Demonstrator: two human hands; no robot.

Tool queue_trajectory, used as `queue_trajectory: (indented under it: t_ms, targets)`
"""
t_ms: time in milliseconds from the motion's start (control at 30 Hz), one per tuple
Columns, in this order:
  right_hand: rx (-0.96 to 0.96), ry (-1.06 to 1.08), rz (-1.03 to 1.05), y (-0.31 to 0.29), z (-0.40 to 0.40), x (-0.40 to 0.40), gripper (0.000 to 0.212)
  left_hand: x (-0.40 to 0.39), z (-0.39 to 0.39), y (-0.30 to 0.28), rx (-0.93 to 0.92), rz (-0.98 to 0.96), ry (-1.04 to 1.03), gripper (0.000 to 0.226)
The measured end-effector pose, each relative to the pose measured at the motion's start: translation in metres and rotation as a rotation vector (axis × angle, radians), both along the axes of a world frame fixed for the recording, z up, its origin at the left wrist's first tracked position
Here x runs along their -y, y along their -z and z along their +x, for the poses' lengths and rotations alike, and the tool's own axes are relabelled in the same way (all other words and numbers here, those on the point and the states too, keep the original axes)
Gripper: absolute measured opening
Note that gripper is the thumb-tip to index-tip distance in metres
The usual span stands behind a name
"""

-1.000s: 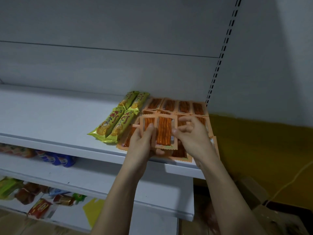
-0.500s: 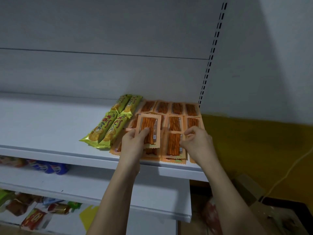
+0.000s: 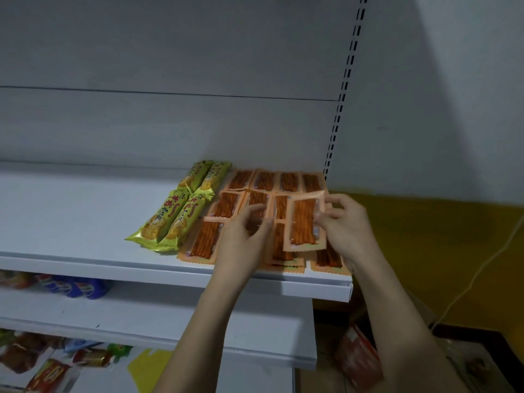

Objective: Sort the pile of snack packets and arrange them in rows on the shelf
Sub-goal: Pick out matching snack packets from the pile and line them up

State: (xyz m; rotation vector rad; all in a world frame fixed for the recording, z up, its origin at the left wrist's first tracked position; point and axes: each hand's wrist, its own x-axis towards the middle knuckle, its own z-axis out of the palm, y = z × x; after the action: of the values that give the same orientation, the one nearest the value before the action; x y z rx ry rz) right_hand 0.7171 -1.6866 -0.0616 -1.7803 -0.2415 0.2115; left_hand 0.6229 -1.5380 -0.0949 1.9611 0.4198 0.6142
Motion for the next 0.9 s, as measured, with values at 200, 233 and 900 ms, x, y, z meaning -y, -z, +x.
queue_trajectory:
  t_ms: [200,233,900]
  targets:
    - [0.032,0.046,-0.355,0.022,0.019,0.021,0.026,-0.016,-0.001,0.023,-0.156,0.513,0.001,0.035]
    - [0.048,0.053,-0.417,0.027,0.019,0.022,0.028,-0.017,-0.001,0.026,-0.175,0.535,0.032,0.035]
    - [0.316,0.147,-0.38,0.019,-0.002,0.007,0.021,-0.036,-0.014,-0.005,-0.132,0.624,0.081,0.037]
